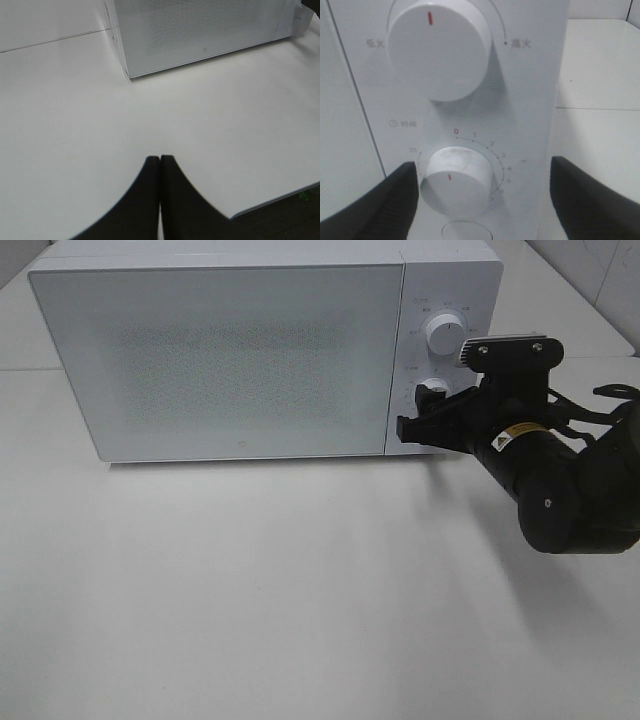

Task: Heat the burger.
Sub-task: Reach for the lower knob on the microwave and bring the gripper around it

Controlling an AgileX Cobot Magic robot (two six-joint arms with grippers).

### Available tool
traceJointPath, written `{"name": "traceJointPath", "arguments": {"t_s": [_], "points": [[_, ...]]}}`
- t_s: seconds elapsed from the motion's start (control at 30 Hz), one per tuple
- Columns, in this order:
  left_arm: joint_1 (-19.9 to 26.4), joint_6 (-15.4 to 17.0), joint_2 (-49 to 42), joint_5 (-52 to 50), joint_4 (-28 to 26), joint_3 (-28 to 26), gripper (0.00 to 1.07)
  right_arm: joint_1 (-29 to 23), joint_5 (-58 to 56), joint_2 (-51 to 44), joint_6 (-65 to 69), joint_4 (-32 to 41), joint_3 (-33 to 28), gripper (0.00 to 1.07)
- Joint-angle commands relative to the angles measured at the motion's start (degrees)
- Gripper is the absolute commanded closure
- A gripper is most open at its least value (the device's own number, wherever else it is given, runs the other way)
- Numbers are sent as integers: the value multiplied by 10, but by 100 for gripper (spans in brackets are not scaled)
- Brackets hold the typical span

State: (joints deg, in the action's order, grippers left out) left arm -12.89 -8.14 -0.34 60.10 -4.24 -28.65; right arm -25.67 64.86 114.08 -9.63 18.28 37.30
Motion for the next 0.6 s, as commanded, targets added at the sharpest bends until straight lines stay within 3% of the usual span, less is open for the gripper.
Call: {"name": "traceJointPath", "arguments": {"t_s": [0.03, 0.6], "points": [[2, 1, -11, -9, -6, 2, 106, 5, 9, 1, -1, -27, 5, 38], [2, 1, -11, -9, -6, 2, 106, 5, -6, 1, -1, -38, 19, 38]]}}
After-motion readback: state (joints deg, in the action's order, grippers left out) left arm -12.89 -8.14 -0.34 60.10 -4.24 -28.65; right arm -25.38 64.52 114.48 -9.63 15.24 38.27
